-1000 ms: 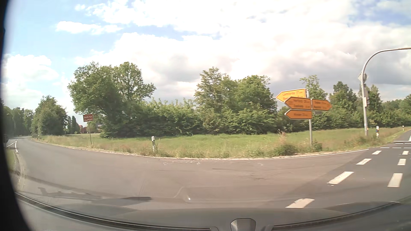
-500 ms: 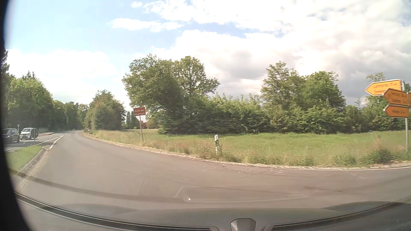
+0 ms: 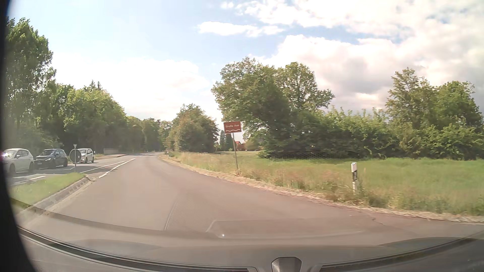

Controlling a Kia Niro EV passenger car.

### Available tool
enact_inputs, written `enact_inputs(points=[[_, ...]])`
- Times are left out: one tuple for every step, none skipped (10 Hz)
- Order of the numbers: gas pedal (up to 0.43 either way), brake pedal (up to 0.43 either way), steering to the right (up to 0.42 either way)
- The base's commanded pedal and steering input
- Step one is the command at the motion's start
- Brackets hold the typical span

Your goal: Follow the waypoints while adhering to traffic rules and regulations

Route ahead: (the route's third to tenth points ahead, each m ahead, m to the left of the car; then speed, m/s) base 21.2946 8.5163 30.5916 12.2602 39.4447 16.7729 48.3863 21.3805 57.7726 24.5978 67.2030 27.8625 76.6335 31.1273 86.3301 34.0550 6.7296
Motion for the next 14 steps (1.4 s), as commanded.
enact_inputs(points=[[0.228,0.006,-0.312],[0.228,0.006,-0.3],[0.248,0.006,-0.289],[0.248,0.006,-0.271],[0.248,0.006,-0.23],[0.248,0.006,-0.188],[0.26,0.006,-0.141],[0.26,0.006,-0.108],[0.26,0.006,-0.08],[0.26,0.006,-0.058],[0.28,0.006,-0.041],[0.287,0.006,-0.028],[0.287,0.006,-0.018],[0.299,0.006,-0.015]])
